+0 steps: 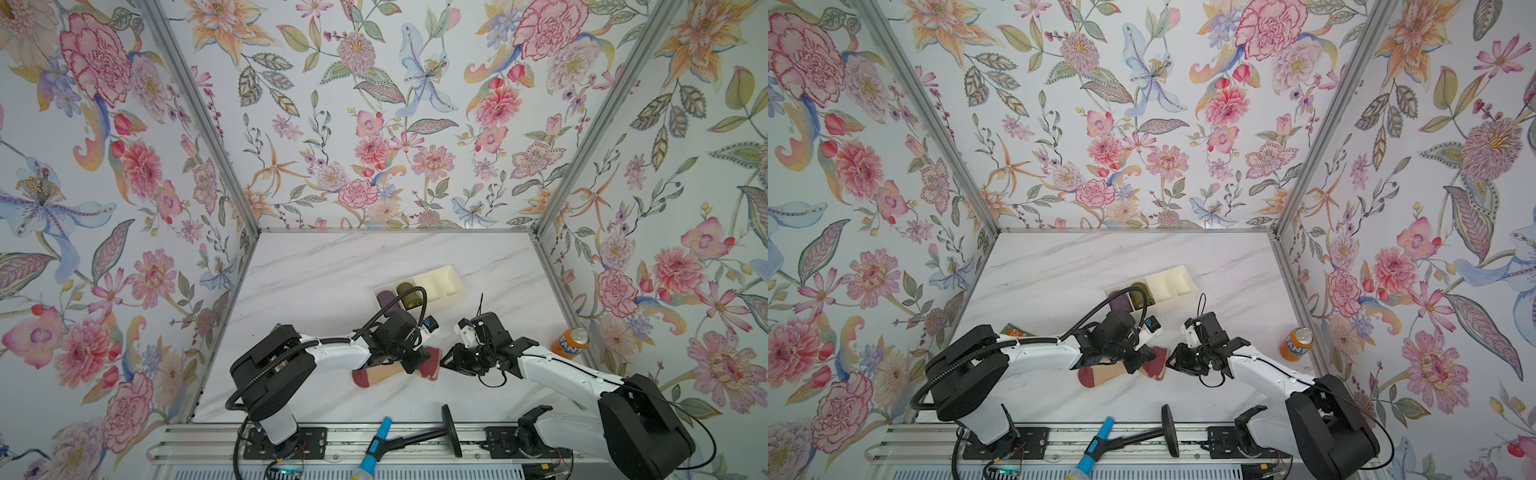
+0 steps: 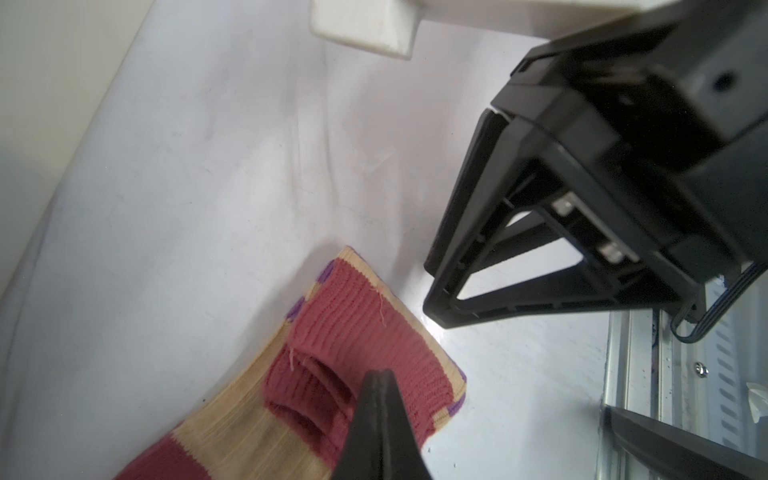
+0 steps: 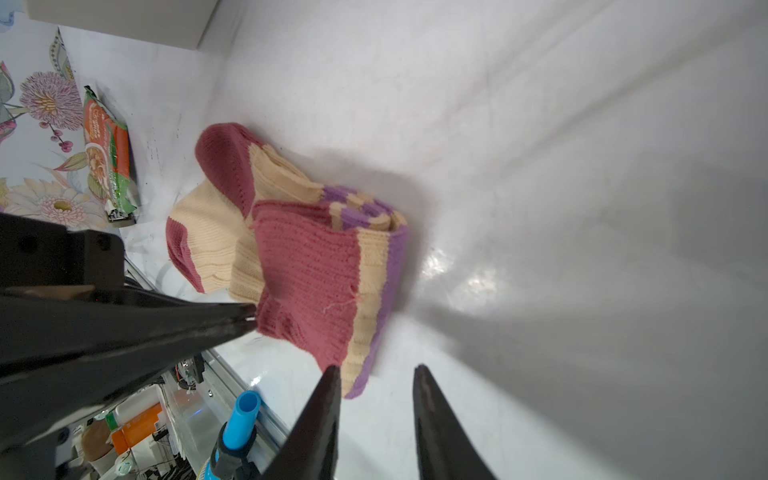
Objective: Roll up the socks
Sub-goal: 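Release the folded cuff and lift the right gripper while the left gripper holds the heel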
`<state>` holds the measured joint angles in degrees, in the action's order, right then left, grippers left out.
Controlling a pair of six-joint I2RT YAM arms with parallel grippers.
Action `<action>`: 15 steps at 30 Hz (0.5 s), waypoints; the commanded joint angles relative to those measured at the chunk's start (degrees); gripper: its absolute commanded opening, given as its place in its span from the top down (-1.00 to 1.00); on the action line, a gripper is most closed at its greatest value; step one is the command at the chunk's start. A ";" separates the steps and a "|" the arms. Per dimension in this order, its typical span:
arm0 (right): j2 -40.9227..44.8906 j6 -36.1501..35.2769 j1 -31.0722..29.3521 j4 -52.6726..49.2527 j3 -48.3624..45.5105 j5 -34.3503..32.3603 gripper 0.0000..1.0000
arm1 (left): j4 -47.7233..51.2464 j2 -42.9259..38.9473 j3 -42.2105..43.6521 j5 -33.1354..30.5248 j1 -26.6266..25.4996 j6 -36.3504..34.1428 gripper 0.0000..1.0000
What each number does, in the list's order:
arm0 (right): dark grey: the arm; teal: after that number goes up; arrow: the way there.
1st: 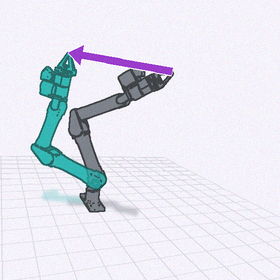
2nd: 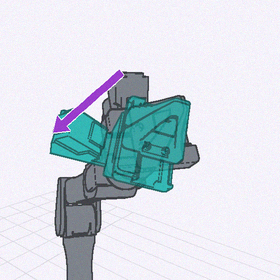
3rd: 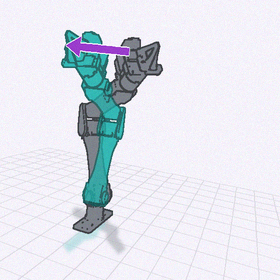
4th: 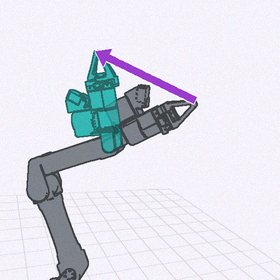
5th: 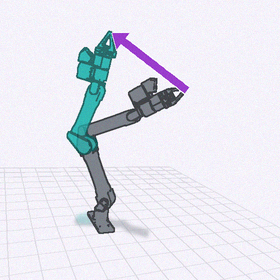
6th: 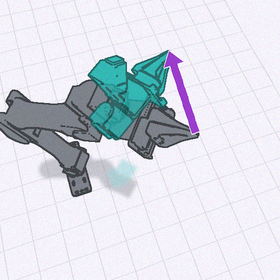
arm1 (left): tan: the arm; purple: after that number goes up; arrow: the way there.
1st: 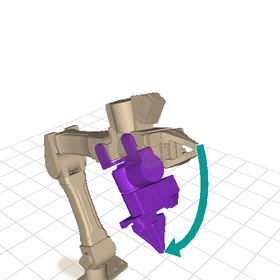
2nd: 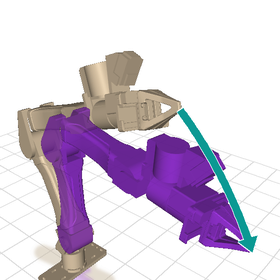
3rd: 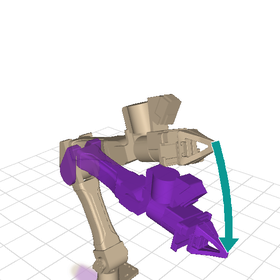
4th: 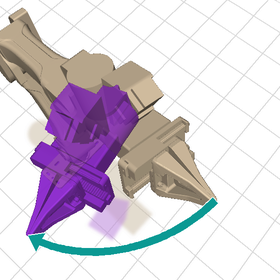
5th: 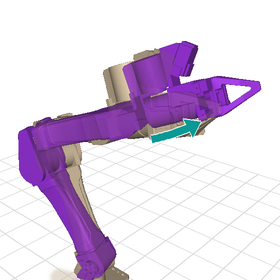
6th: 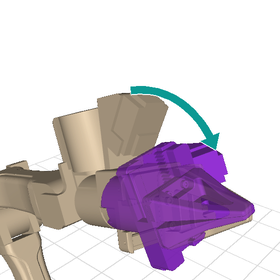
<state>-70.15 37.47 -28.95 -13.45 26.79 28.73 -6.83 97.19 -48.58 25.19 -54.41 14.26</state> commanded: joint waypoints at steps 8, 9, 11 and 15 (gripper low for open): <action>-1.15 2.77 -0.49 4.83 -1.63 1.36 0.36 | 3.30 4.00 -3.34 0.39 -0.34 -2.05 1.00; -1.23 2.93 -0.58 5.09 -1.78 1.37 0.35 | 4.07 4.41 -3.66 -0.38 -0.32 -2.04 1.00; -1.29 3.28 -0.67 5.73 -2.21 1.34 0.36 | 5.79 5.14 -4.30 -1.87 -0.13 -2.18 1.00; -1.43 4.30 -1.02 7.34 -3.14 1.50 0.36 | 7.56 6.24 -4.70 -3.01 0.73 -1.40 1.00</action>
<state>-71.05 40.45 -29.32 -8.01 24.88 29.65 -2.37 102.13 -52.03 23.73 -54.26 13.41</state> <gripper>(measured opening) 0.322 0.048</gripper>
